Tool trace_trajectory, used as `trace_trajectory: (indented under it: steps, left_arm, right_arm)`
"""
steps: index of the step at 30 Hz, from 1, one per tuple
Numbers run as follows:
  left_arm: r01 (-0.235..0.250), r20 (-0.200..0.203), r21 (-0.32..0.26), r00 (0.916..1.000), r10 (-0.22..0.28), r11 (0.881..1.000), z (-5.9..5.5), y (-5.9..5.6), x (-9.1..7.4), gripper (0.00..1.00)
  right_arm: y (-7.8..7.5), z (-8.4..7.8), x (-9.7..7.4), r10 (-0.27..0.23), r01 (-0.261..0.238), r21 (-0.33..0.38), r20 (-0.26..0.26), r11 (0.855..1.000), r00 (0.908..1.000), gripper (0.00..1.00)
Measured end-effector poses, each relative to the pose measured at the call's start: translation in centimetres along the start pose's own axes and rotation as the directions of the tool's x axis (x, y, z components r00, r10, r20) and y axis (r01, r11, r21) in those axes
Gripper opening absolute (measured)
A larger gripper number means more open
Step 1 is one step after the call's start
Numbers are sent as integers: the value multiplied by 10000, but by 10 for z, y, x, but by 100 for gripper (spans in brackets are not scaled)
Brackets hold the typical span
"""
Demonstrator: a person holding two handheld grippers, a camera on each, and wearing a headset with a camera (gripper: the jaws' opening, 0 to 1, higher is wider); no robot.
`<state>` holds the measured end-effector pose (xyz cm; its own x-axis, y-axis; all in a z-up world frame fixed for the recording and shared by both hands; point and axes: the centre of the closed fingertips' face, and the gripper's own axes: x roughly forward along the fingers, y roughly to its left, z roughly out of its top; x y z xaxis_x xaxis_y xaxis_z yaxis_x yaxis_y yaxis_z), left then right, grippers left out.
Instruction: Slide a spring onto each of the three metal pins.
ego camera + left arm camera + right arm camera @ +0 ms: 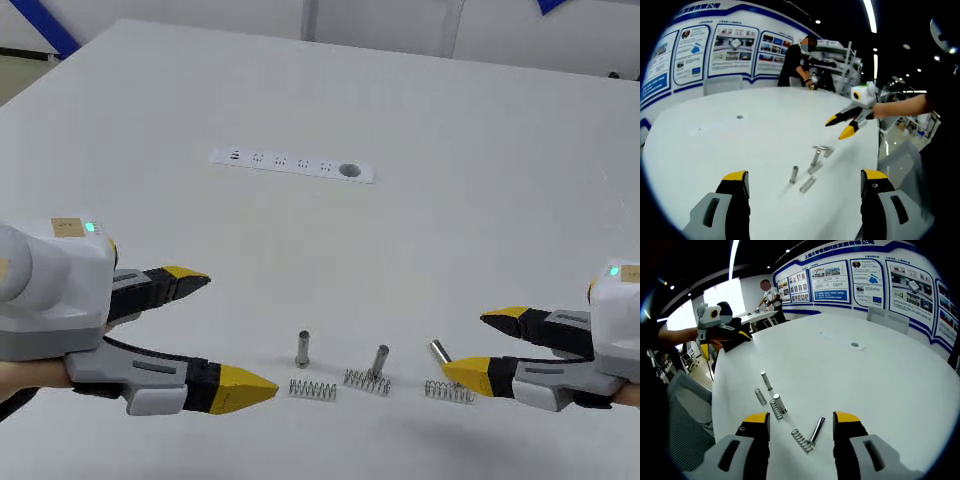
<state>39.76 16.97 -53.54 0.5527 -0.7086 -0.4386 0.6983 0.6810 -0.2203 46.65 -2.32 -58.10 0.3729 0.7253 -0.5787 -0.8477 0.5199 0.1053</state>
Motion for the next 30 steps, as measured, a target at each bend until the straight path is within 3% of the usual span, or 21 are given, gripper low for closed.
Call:
trace_trajectory:
  steps: [10, 13, 17, 25, 30]
  left_arm:
    - [93, -138, -195, 9999, -95, 9998, -8, -3, 7, 93]
    - [123, -201, -215, 9997, -128, 9997, -10, -4, 7, 93]
    - [116, -290, -223, 9995, -122, 9997, -13, -5, 7, 93]
    - [52, -429, -433, 9991, -71, 9990, -23, -5, 4, 92]
    - [81, -491, -498, 9987, -106, 9987, -26, -7, 4, 92]
  right_arm:
    - [-8, -14, 18, -209, 208, -12, -505, 9998, 9985, 43]
    - [-18, -21, 23, -733, 728, -94, -787, 9973, 9942, 39]
    - [-27, -26, 31, -995, 1013, 135, -949, 9948, 9905, 38]
    - [-25, -29, 45, -840, 872, 241, -1096, 9959, 9904, 26]
    - [-30, -36, 51, -1000, 1073, 451, -1420, 9932, 9848, 23]
